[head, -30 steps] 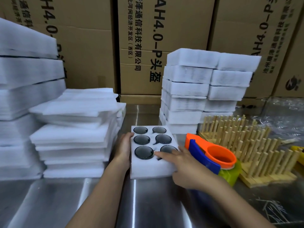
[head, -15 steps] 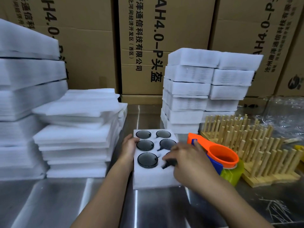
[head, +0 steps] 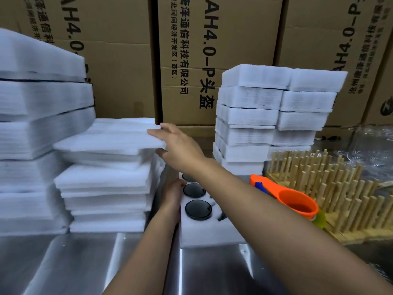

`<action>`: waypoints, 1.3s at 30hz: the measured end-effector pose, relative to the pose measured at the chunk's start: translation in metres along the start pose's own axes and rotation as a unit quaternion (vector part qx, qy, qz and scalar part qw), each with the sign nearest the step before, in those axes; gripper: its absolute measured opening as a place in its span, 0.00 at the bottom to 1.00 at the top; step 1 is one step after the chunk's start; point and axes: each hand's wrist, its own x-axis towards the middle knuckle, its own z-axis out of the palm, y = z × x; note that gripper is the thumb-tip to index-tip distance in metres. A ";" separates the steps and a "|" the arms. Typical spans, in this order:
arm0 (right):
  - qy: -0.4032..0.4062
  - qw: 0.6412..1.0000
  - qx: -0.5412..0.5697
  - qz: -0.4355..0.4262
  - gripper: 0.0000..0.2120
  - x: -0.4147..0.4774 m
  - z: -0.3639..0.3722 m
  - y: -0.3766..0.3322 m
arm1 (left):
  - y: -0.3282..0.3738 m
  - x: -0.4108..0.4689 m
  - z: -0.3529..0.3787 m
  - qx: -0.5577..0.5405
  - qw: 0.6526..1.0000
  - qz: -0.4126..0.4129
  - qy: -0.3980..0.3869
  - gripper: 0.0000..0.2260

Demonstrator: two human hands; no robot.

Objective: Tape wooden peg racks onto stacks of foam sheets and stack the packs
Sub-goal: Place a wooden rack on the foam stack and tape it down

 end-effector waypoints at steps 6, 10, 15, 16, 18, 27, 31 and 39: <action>0.091 0.992 0.077 -0.043 0.24 -0.006 -0.009 0.013 | -0.005 -0.002 -0.001 -0.077 0.997 -0.011 0.002 0.09; 0.213 0.964 0.155 -0.028 0.25 -0.034 -0.028 0.030 | -0.004 -0.004 -0.001 -0.133 0.990 -0.018 -0.032 0.11; 0.280 0.953 0.118 -0.012 0.27 -0.112 -0.042 0.070 | -0.006 -0.005 0.000 -0.189 0.981 -0.009 -0.040 0.10; 0.274 0.957 0.096 -0.007 0.29 -0.128 -0.042 0.078 | -0.006 -0.006 0.000 -0.201 0.978 -0.014 -0.051 0.11; 0.244 0.968 0.055 0.021 0.33 -0.154 -0.041 0.092 | -0.007 -0.004 0.002 -0.221 0.973 0.014 -0.070 0.16; 0.024 0.998 -0.044 0.047 0.27 -0.167 -0.043 0.109 | -0.007 -0.012 -0.001 -0.254 0.959 -0.035 -0.125 0.16; -0.059 0.992 -0.099 0.048 0.28 -0.164 -0.043 0.115 | -0.004 -0.017 -0.003 -0.215 0.971 -0.028 -0.103 0.12; -0.068 0.989 -0.122 0.057 0.24 -0.164 -0.044 0.115 | -0.003 -0.015 -0.005 -0.189 0.977 -0.031 -0.097 0.13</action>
